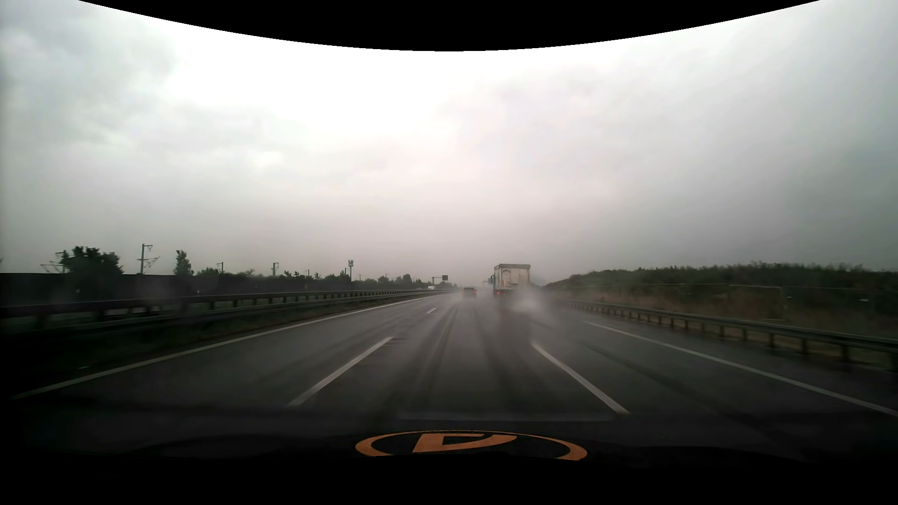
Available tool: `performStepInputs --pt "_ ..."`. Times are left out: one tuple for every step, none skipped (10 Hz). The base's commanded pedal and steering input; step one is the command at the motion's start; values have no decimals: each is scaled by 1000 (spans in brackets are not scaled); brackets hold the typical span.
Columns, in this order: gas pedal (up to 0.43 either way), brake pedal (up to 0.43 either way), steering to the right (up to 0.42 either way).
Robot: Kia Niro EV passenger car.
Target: Follow the waypoints while adhering to traffic rules and regulations
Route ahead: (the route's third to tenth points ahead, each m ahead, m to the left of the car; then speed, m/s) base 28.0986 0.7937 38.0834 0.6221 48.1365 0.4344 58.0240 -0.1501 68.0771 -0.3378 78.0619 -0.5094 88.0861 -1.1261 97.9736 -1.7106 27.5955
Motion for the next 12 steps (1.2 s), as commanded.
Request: performStepInputs --pt "220 0 3" --pt "220 0 3" --pt "228 0 3" --pt "228 0 3" --pt "228 0 3" --pt "228 0 3" --pt "228 0 3" --pt "228 0 3" --pt "228 0 3" --pt "240 0 0" --pt "240 0 -1" --pt "240 0 -1"
